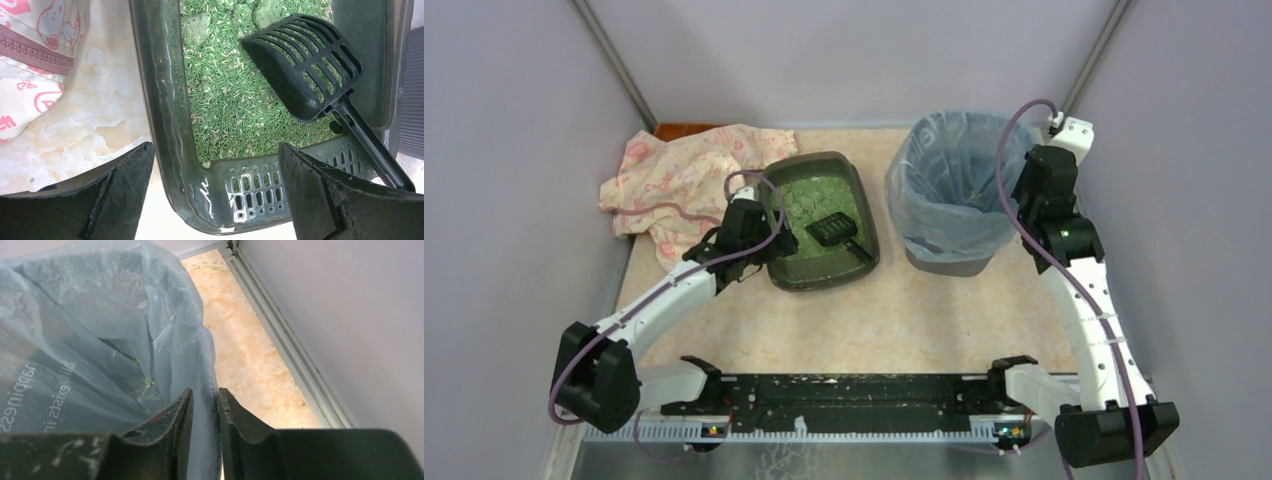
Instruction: Clean the litter box
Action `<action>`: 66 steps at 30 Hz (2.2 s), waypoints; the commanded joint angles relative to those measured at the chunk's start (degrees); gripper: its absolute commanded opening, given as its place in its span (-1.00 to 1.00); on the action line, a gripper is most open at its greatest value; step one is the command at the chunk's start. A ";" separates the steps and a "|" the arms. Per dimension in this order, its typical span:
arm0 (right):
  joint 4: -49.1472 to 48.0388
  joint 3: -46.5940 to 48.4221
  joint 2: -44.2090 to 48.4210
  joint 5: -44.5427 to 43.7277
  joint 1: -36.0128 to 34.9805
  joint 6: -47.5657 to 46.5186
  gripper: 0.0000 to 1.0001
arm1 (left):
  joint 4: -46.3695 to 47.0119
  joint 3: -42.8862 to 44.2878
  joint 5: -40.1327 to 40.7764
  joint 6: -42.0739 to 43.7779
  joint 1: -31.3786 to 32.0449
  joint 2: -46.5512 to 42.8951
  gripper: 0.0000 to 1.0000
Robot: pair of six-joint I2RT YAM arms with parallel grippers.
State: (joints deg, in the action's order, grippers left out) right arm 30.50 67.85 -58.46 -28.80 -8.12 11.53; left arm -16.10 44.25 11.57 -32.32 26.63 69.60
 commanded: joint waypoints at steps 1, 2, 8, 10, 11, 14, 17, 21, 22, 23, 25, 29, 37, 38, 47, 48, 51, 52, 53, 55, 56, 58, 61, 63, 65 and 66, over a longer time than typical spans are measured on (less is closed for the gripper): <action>-4.64 1.38 -1.92 2.70 1.12 1.08 -0.56 | 1.52 -1.01 -1.13 0.29 0.17 -0.55 0.97; -4.66 1.63 -2.33 3.30 1.33 1.24 -0.65 | 1.59 -1.32 -1.23 0.15 0.17 -0.84 0.97; -5.98 0.85 -3.59 5.43 2.00 2.06 -0.86 | 2.07 -2.59 -0.76 0.35 0.16 -1.91 0.97; -7.31 -0.08 -3.62 7.16 2.63 2.49 -0.87 | 1.89 -2.33 -0.44 0.52 0.17 -1.87 0.97; -7.77 -0.50 -3.78 7.98 2.85 2.87 -0.91 | 1.88 -2.33 -0.34 0.58 0.15 -1.87 0.97; -8.99 -0.98 -5.08 9.49 3.11 3.38 -1.00 | 1.86 -1.98 -0.32 0.67 0.11 -1.58 0.97; -10.13 -0.99 -6.59 10.64 3.23 3.79 -1.00 | 1.86 -1.79 -0.54 0.59 0.14 -1.32 0.97; -12.01 -0.77 -8.52 14.08 3.27 4.40 -1.00 | 1.94 -1.71 -0.25 0.25 0.17 -0.61 0.97; -12.12 -0.09 -9.29 15.17 3.28 4.71 -1.00 | 1.99 -1.63 -0.23 0.17 0.13 -0.39 0.97; -12.25 0.59 -10.06 16.22 3.23 5.11 -1.00 | 2.10 -1.55 -0.42 0.03 0.15 -0.04 0.97; -12.75 1.98 -11.38 18.29 3.26 5.79 -1.00 | 2.04 -1.14 -0.90 -0.35 0.11 0.74 0.97; -14.01 3.07 -13.55 20.98 3.24 6.68 -1.00 | 2.33 -0.83 -1.64 -1.11 0.15 1.15 0.97; -15.23 2.57 -14.68 24.07 3.26 7.89 -0.67 | 2.17 0.59 -2.34 -1.39 0.13 0.97 0.97; -15.42 2.50 -14.00 24.05 3.28 7.78 -0.44 | 2.13 0.76 -2.61 -1.43 0.18 0.69 0.97; -11.50 6.97 -6.49 24.03 3.28 5.12 0.32 | 2.58 4.17 -3.11 -1.78 0.79 1.73 0.97; -11.52 6.48 -4.87 23.67 3.26 5.02 0.33 | 3.01 4.84 -3.47 -1.71 0.85 2.51 0.97; -11.14 4.93 -0.14 22.06 3.24 4.65 0.34 | 4.49 6.91 -4.39 -2.49 1.04 4.25 0.97; -10.94 4.32 1.53 21.68 3.24 4.46 0.34 | 4.72 7.85 -4.61 -2.97 1.05 4.75 0.97; -10.90 3.65 3.28 21.64 3.28 4.17 0.34 | 5.08 8.95 -5.01 -3.27 1.07 5.39 0.97; -10.92 1.98 6.30 22.63 3.24 3.97 0.34 | 5.28 11.70 -5.92 -3.49 1.25 6.42 0.97; -11.00 1.28 7.56 23.42 3.28 3.97 0.34 | 5.29 12.81 -6.10 -3.58 1.40 7.04 0.97; -10.79 -0.37 10.01 25.74 3.28 4.71 0.33 | 5.56 14.08 -6.28 -3.63 2.18 7.85 0.97; -9.29 -1.53 12.23 29.39 3.30 5.75 0.33 | 7.67 13.77 -6.56 -2.69 5.74 8.47 0.97; -8.07 -1.90 12.99 30.83 3.28 5.49 0.33 | 5.92 15.73 -1.10 2.68 12.13 9.89 0.97; -6.98 -2.01 13.63 31.89 3.20 4.72 0.33 | 2.23 18.30 9.69 7.85 20.00 11.93 0.97; -6.57 -2.10 14.03 32.51 3.27 4.31 0.33 | 0.77 19.05 14.80 9.97 23.25 13.05 0.97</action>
State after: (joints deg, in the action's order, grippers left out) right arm 22.22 66.35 -45.23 -0.36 -4.78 16.64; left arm -11.55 59.07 11.84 -31.53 38.57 79.53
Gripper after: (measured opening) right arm 0.667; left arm 0.987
